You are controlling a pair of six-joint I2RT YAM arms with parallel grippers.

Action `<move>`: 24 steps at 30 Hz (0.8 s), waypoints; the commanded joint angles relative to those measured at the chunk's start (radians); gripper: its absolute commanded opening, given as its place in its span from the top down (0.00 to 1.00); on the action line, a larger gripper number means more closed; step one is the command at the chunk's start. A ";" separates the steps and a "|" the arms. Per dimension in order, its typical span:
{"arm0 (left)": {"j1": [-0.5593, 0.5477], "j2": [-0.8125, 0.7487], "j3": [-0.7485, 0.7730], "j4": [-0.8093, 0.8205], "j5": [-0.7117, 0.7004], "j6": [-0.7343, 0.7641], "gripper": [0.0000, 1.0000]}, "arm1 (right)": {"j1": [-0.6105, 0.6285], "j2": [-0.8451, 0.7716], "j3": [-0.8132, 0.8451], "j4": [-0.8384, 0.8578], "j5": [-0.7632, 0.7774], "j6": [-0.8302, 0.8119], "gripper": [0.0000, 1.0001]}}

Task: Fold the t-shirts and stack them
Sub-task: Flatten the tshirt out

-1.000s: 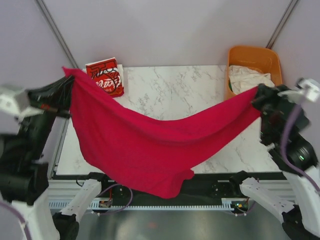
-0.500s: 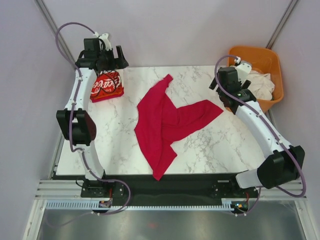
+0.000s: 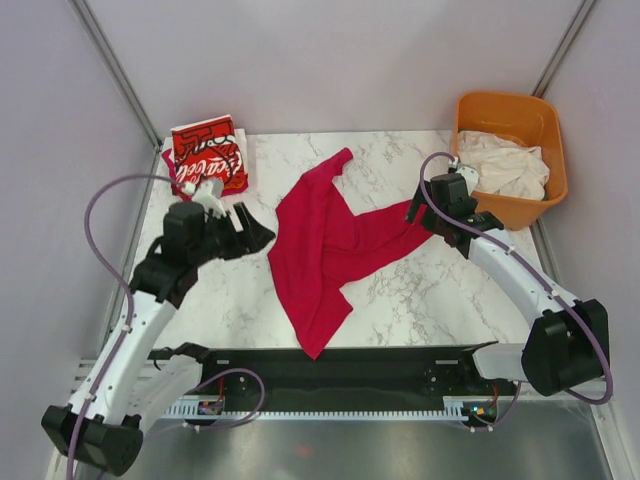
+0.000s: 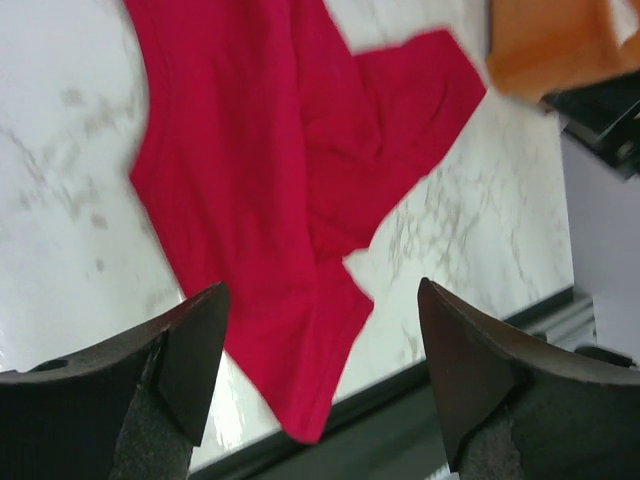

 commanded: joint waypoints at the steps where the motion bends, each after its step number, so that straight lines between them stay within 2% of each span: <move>1: -0.100 -0.057 -0.216 -0.015 -0.020 -0.242 0.18 | 0.001 -0.025 0.012 0.047 -0.021 -0.029 0.02; 2: -0.134 -0.074 -0.256 -0.016 -0.036 -0.298 0.16 | 0.001 -0.027 0.012 0.049 -0.016 -0.031 0.02; 3: -0.170 -0.079 -0.290 -0.016 -0.036 -0.299 0.16 | 0.000 -0.028 0.013 0.047 -0.016 -0.032 0.02; 4: -0.253 -0.074 -0.345 -0.016 -0.036 -0.299 0.16 | -0.003 -0.027 0.018 0.049 -0.014 -0.039 0.02; 8: -0.428 -0.024 -0.428 -0.016 -0.036 -0.299 0.16 | -0.009 -0.010 0.033 0.047 -0.031 -0.045 0.02; 11: -0.459 -0.005 -0.509 -0.016 -0.036 -0.299 0.16 | -0.009 -0.007 0.030 0.045 -0.034 -0.052 0.02; 12: -0.459 -0.002 -0.529 0.207 -0.153 -0.507 0.02 | -0.011 -0.008 0.029 0.044 -0.034 -0.055 0.02; 18: -0.497 0.122 -0.542 0.280 -0.162 -0.523 0.03 | -0.019 -0.025 0.006 0.039 -0.022 -0.066 0.02; 20: -0.528 0.157 -0.535 0.321 -0.168 -0.534 0.07 | -0.020 -0.017 0.006 0.038 -0.017 -0.066 0.02; 23: -0.562 0.229 -0.522 0.358 -0.166 -0.543 0.23 | -0.025 -0.013 0.007 0.036 -0.017 -0.069 0.02; 24: -0.568 0.251 -0.514 0.361 -0.166 -0.544 0.26 | -0.025 -0.014 0.006 0.036 -0.019 -0.069 0.02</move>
